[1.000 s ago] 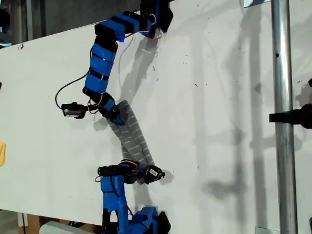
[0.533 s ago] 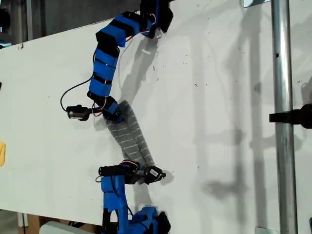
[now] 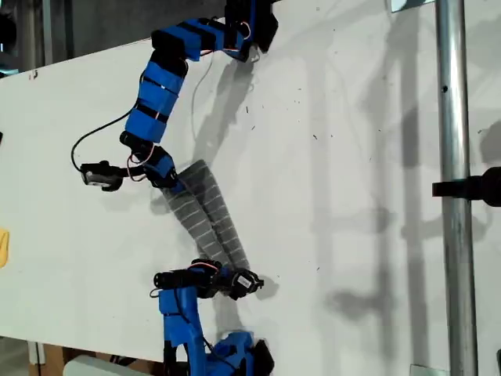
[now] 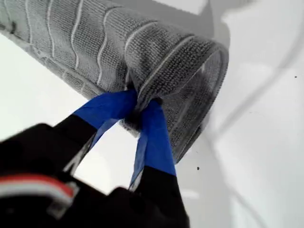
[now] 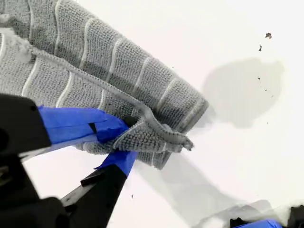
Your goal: Grasp corners of a towel and fold twice.
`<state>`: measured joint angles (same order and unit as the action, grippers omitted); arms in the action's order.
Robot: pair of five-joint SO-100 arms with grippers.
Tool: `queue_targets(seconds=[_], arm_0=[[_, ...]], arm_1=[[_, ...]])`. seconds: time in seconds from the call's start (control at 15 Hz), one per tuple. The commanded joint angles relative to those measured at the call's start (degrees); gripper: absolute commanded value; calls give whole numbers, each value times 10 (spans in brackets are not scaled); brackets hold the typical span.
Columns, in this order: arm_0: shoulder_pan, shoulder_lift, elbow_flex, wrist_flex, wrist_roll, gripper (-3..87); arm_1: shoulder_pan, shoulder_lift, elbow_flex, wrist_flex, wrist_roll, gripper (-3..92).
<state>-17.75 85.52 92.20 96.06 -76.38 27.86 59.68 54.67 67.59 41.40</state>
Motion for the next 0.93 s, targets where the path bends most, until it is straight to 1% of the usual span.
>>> queue_targets(seconds=[0.0, 0.2, 0.33, 0.47, 0.67, 0.87], arm_0=[[-37, 49, -23, 7, 9, -26], [-101, 75, -53, 7, 54, -27], [-155, 84, -43, 9, 106, -27], [-184, 83, -9, 9, 126, -27], [-178, 76, 25, 9, 124, -23], [-115, 76, 40, 9, 100, -18]], arm_1=[[21, 76, -11, -3, -11, -3], [45, 84, -10, -54, -13, -3], [53, 83, -8, -67, -16, -3], [55, 81, 11, -80, -25, -3], [49, 74, 38, -88, -33, -3], [35, 84, 69, -66, -33, -3]])
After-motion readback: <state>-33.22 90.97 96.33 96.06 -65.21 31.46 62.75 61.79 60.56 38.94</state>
